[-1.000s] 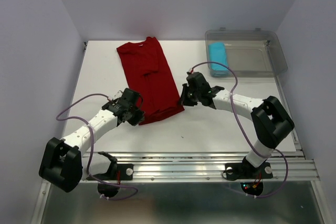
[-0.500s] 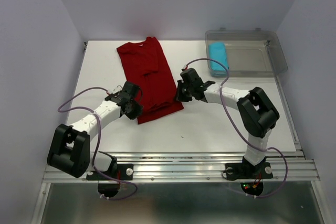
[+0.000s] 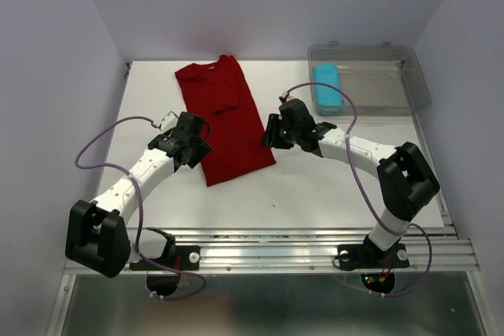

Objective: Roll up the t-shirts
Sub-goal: Roll the T-shirt to the center of the board.

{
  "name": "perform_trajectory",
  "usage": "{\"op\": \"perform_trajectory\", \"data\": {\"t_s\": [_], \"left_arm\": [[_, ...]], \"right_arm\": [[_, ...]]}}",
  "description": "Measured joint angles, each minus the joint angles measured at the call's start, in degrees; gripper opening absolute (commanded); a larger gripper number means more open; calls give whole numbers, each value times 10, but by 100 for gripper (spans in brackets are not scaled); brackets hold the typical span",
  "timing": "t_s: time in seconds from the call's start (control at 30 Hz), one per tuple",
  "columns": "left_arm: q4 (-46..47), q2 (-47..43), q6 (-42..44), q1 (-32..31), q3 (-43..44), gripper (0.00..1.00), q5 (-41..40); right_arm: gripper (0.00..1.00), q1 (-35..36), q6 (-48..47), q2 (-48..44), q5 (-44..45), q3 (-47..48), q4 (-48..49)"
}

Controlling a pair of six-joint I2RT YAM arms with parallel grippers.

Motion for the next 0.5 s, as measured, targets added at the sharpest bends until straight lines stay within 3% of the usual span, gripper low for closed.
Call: {"op": "perform_trajectory", "data": {"t_s": [0.17, 0.27, 0.5], "left_arm": [[8, -16, 10, 0, -7, 41, 7], [12, -16, 13, 0, -26, 47, 14], [21, -7, 19, 3, -61, 49, 21]], "right_arm": [[45, 1, -9, -15, 1, -17, 8], [47, 1, -20, -9, 2, -22, 1], [47, 3, -70, 61, 20, 22, -37]]}}
